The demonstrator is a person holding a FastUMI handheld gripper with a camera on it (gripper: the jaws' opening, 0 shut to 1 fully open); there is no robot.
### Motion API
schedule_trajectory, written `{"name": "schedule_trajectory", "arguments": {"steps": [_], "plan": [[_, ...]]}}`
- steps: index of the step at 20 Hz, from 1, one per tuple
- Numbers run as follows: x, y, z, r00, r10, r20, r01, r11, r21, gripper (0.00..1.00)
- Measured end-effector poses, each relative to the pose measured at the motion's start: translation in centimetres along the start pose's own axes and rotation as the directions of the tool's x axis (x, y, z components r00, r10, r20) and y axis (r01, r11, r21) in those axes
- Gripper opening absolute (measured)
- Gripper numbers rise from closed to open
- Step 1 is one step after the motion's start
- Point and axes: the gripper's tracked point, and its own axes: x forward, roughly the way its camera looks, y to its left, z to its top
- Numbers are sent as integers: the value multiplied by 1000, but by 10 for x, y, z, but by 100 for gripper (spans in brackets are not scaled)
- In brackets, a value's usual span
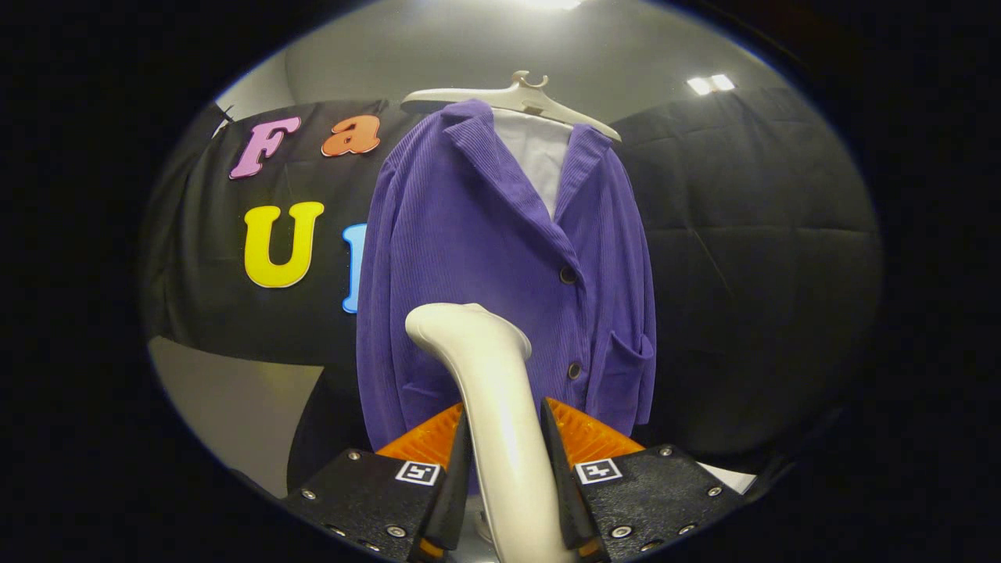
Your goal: Iron the clothes twice with a garment steamer, once on the left side and once on the right side.
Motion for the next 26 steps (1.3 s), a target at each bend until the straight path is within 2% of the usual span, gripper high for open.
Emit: {"name": "schedule_trajectory", "arguments": {"steps": [9, 13, 19, 26], "plan": [[-26, -7, -102, 983, 30, -181, -36, 999, -27, 48], [-51, -12, -117, 979, 44, -197, -55, 997, -52, 48], [-109, -35, -76, 996, 37, -84, -43, 997, -64, 48], [-165, -63, 26, 994, -2, 111, 2, 1000, 5, 48]]}}
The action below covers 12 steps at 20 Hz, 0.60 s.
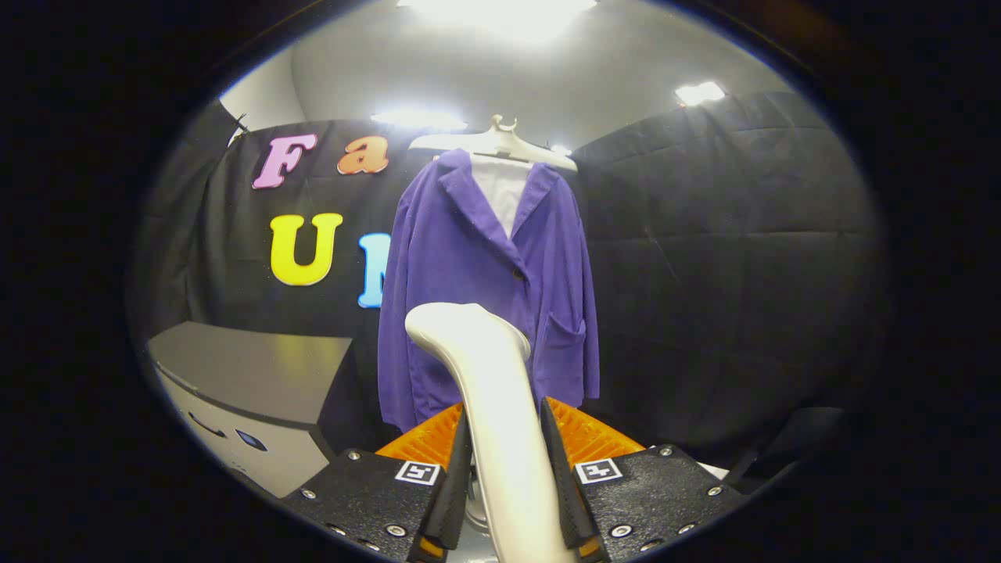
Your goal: Iron the clothes twice with a garment steamer, once on the left side and once on the right side.
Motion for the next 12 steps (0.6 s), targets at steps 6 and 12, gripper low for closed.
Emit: {"name": "schedule_trajectory", "arguments": {"steps": [6, 12], "plan": [[8, -26, 87, 980, -73, 188, 65, 997, 47, 48], [55, -48, 128, 955, -147, 257, 136, 989, 63, 49]]}}
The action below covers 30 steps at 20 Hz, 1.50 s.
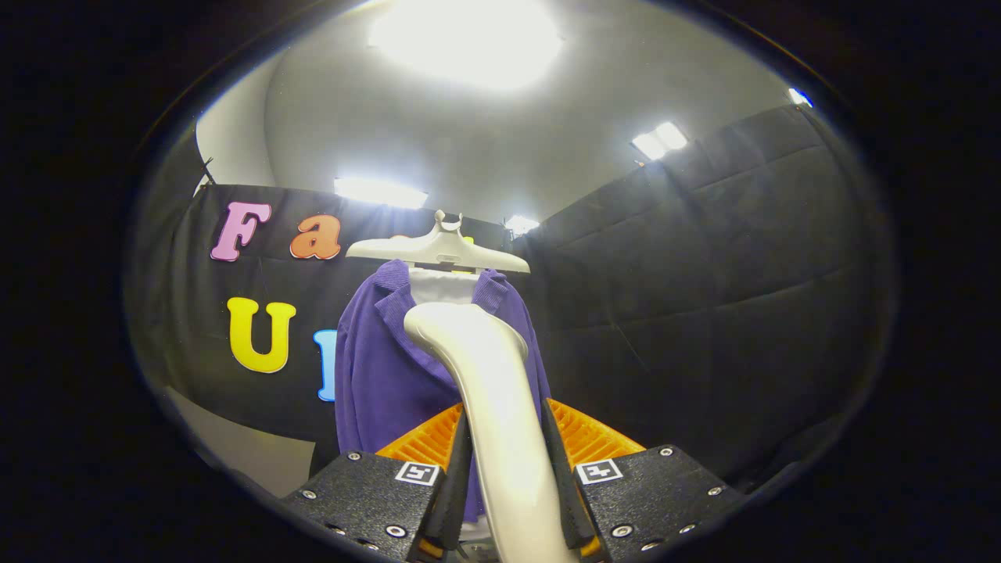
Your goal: Iron the clothes twice with a garment steamer, once on the left side and once on the right side.
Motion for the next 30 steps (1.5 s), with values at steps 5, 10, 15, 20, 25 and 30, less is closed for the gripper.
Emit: {"name": "schedule_trajectory", "arguments": {"steps": [5, 10, 15, 20, 25, 30], "plan": [[64, -4, 11, 997, -68, 41, 69, 998, -7, 49], [126, -1, 1, 993, -114, 8, 114, 993, -2, 49], [167, 11, -43, 992, -95, -84, 94, 995, -24, 49], [167, 8, -91, 981, -111, -161, 107, 994, -32, 50], [147, 6, -138, 968, -125, -218, 124, 992, -19, 50], [122, 4, -175, 955, -136, -265, 131, 991, -33, 50]]}}
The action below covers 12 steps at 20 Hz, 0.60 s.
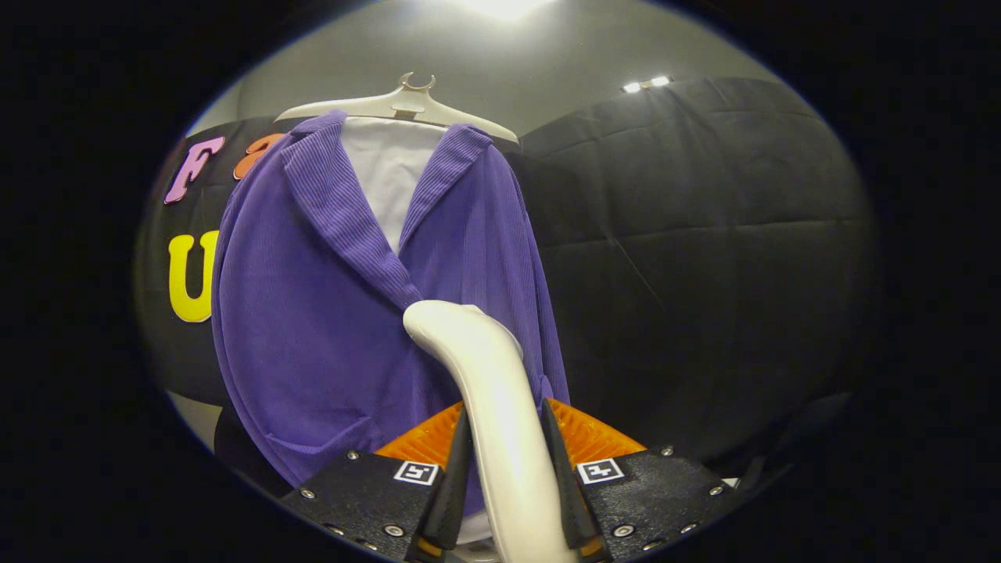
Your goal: Iron the clothes twice with a garment steamer, once on the left side and once on the right side.
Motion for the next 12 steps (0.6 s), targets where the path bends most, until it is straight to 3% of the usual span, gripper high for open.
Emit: {"name": "schedule_trajectory", "arguments": {"steps": [12], "plan": [[-21, -5, -104, 989, -12, -147, 6, 999, -41, 50]]}}
